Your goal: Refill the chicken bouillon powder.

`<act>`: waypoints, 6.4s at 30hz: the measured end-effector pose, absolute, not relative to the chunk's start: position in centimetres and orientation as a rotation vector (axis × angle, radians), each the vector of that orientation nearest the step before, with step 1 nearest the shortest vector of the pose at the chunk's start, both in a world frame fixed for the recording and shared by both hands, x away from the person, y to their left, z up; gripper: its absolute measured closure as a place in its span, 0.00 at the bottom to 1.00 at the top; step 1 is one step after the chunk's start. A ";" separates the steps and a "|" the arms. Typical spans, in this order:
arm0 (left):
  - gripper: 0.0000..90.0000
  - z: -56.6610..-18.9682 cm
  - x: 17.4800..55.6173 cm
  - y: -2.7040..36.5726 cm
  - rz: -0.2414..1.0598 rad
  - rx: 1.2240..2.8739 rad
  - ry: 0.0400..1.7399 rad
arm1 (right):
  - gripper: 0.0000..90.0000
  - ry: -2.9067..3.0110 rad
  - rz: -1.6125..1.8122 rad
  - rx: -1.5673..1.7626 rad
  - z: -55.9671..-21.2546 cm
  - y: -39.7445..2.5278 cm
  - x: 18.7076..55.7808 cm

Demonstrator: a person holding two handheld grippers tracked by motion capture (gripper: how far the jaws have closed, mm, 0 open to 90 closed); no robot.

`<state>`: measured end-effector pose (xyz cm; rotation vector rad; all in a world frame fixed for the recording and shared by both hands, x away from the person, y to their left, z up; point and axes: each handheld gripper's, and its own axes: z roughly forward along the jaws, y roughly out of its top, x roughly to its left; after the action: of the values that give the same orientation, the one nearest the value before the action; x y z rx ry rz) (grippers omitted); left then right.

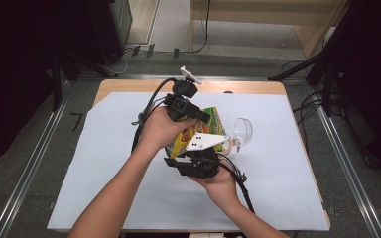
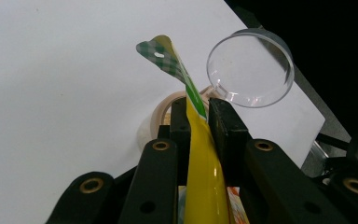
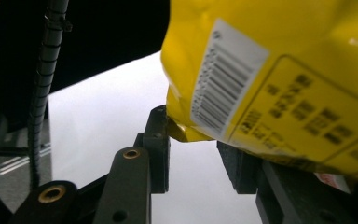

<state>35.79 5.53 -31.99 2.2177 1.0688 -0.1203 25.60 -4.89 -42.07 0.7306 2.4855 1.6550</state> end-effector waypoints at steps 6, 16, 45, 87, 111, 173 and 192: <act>0.90 -32.1 35.8 5.8 -0.116 2.205 1.068 | 0.75 2.492 1.667 0.723 -42.2 -5.0 25.7; 0.90 -32.2 35.9 5.8 -0.114 2.205 1.068 | 0.75 2.506 1.713 0.740 -42.5 -5.2 26.0; 0.92 -31.7 35.4 5.8 -0.065 2.216 1.035 | 0.76 2.490 1.723 0.716 -42.4 -5.1 25.9; 0.89 -31.7 36.4 5.7 -0.068 2.219 1.061 | 0.76 2.520 1.725 0.761 -41.8 -5.0 26.6; 0.89 -31.2 36.6 5.6 -0.067 2.223 1.056 | 0.76 2.522 1.726 0.782 -41.3 -5.0 26.9; 0.97 -34.2 33.4 10.0 -0.156 2.158 0.942 | 0.56 2.570 1.639 0.719 -46.2 -4.2 26.1; 0.99 -36.1 32.5 13.1 -0.207 2.117 0.899 | 0.51 2.562 1.576 0.714 -47.7 -4.3 25.6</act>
<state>32.47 13.11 -36.14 2.1171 0.8988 -0.2073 25.64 -4.30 -47.74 0.7138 2.5622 1.5757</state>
